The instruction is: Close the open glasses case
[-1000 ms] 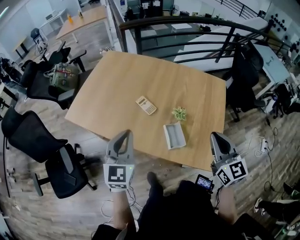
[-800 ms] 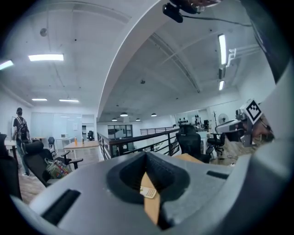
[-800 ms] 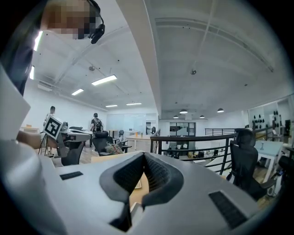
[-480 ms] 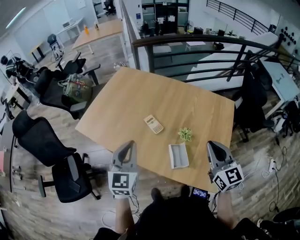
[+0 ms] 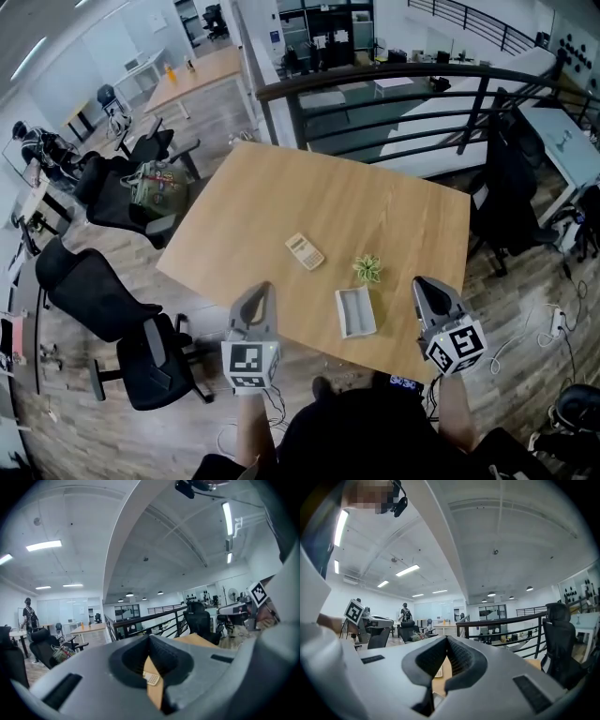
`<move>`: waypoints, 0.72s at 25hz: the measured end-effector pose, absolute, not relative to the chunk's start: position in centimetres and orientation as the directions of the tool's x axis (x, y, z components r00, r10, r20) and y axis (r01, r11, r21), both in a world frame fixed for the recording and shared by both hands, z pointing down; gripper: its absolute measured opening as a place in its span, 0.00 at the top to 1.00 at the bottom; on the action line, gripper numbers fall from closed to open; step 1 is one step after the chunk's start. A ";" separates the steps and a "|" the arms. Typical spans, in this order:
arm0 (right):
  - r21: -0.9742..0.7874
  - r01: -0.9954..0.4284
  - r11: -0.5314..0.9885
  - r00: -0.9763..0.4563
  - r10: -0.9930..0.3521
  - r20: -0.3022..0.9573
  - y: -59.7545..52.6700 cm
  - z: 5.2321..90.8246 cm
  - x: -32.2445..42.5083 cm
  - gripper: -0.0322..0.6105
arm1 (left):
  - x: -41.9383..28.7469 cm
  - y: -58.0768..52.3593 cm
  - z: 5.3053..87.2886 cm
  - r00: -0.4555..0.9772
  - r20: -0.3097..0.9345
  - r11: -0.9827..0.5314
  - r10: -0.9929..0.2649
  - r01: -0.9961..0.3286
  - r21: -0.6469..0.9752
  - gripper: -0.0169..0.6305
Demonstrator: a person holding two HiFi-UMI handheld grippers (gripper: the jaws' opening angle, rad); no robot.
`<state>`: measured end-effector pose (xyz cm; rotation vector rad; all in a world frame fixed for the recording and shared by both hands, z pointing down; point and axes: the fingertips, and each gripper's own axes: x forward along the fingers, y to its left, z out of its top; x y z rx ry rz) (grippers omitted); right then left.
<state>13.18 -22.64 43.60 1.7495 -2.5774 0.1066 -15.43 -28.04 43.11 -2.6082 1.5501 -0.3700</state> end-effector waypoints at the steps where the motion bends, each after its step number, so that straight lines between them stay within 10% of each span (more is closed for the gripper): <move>1: -0.045 -0.928 0.371 -0.373 -0.926 0.064 -22.8 43.8 13.0 0.93 | -15.5 -28.0 43.2 0.455 0.166 -0.481 -0.875 -0.854 -0.196 0.97; 12: -0.199 -0.869 0.454 -0.495 -0.811 0.313 -24.6 57.1 8.9 0.92 | -17.6 -25.9 44.4 0.410 0.203 -0.446 -0.889 -0.876 -0.184 0.97; 18: -0.269 -0.875 0.403 -0.484 -0.690 0.538 -24.7 69.0 7.3 0.71 | -19.6 -24.6 44.8 0.372 0.224 -0.414 -0.901 -0.893 -0.177 0.97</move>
